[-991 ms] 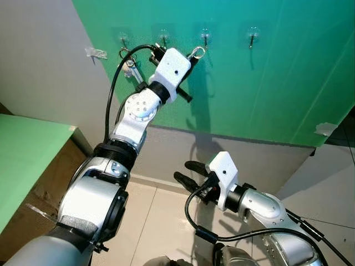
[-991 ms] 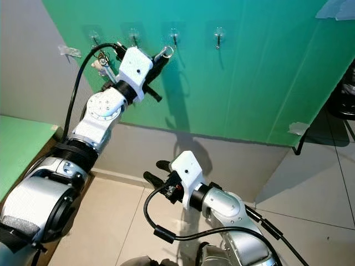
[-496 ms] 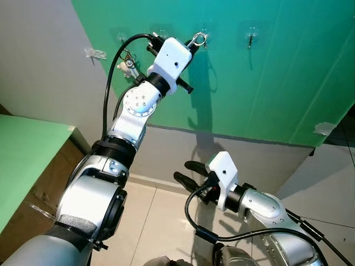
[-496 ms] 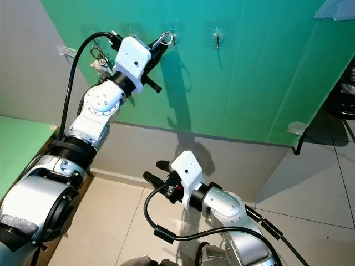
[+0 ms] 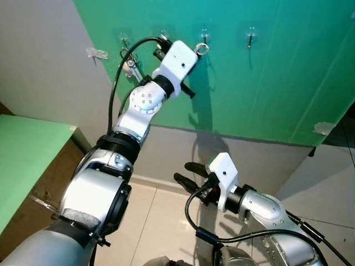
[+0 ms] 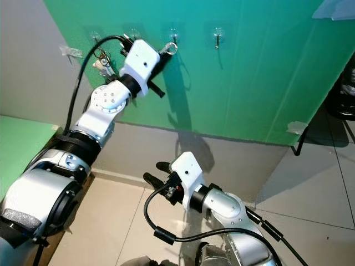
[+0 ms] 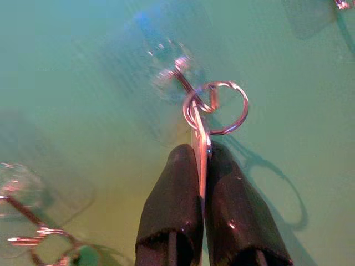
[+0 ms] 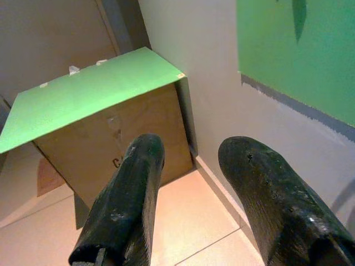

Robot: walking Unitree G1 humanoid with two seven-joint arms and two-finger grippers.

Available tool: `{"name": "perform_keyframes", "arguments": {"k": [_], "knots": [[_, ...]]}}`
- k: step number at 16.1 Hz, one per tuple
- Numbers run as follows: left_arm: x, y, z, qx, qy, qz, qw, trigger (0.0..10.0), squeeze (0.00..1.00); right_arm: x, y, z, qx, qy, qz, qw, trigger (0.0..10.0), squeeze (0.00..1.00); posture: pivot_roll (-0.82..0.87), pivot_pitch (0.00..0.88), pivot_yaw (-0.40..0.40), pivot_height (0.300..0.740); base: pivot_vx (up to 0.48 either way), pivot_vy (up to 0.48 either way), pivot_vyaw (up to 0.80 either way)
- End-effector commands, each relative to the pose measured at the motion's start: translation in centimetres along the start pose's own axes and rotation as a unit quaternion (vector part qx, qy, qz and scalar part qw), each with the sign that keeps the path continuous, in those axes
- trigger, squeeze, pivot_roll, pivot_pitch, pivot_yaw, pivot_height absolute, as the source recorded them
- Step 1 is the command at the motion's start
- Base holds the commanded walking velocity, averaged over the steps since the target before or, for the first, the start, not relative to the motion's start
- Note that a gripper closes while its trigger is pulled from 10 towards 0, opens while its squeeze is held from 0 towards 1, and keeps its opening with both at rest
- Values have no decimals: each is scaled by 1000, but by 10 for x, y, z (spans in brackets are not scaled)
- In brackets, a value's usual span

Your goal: Hang keys on a hook

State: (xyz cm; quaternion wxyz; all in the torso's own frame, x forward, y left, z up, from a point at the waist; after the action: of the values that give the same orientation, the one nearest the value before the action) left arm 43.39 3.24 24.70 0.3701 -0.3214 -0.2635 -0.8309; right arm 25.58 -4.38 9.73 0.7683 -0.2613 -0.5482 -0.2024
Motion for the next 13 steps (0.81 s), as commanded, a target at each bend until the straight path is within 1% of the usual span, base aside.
{"name": "perform_keyframes", "arguments": {"k": [1, 3, 4, 6, 9, 10, 12, 13], "knots": [[-6, -2, -1, -6, -1, 14, 1000, 0, 0, 5, 0, 7, 10, 0, -8, 1000, 10000, 0, -248, 101, 155, 720, 0, 0, 0], [-19, -5, 0, 3, -12, 46, 999, 0, 0, 4, 0, 7, 12, 2, -6, 1000, 10000, 0, -246, 99, 153, 720, 0, 0, 0], [-25, -6, -2, -2, -21, 58, 998, 0, 0, 4, 0, 7, 12, 2, -6, 1000, 10000, 0, -246, 98, 152, 720, 0, 0, 0], [-36, -10, -14, -19, -49, 79, 996, 0, 0, 4, 0, 7, 14, 2, -4, 1000, 10000, 0, -249, 97, 151, 720, 0, 0, 0], [-36, -12, -21, -32, -56, 73, 995, 0, 0, 3, -1, 7, 13, 4, -2, 1000, 10000, 0, -251, 99, 150, 720, 0, 0, 0], [-32, -11, -20, -24, -53, 62, 996, 0, 0, 3, -1, 7, 13, 4, -2, 1000, 10000, 0, -251, 100, 150, 720, 0, 0, 0], [-13, -10, -7, 14, -31, 12, 999, 0, 0, 4, -2, 5, 8, 3, -3, 1000, 10000, 0, -251, 100, 149, 720, 0, 0, 0], [-14, -12, -6, 19, -35, 12, 999, 0, 0, 6, -1, 4, 2, 0, -8, 1000, 10000, 0, -250, 101, 154, 720, 0, 0, 0]]}}
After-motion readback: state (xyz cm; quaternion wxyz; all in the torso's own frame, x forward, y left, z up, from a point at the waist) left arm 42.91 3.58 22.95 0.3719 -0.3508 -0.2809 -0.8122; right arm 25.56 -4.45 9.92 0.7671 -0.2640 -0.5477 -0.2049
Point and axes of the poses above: a point about 5 cm out from each wrist's last joint towards the gripper, its own y axis pointing out of the wrist towards the gripper, its own x axis along the axis of the wrist's last joint, z = x × y, the point moved 5 cm from there along y, pointing out of the wrist towards the gripper, and after that the axes turned 12 degrees about y, right-handed, at the moved point
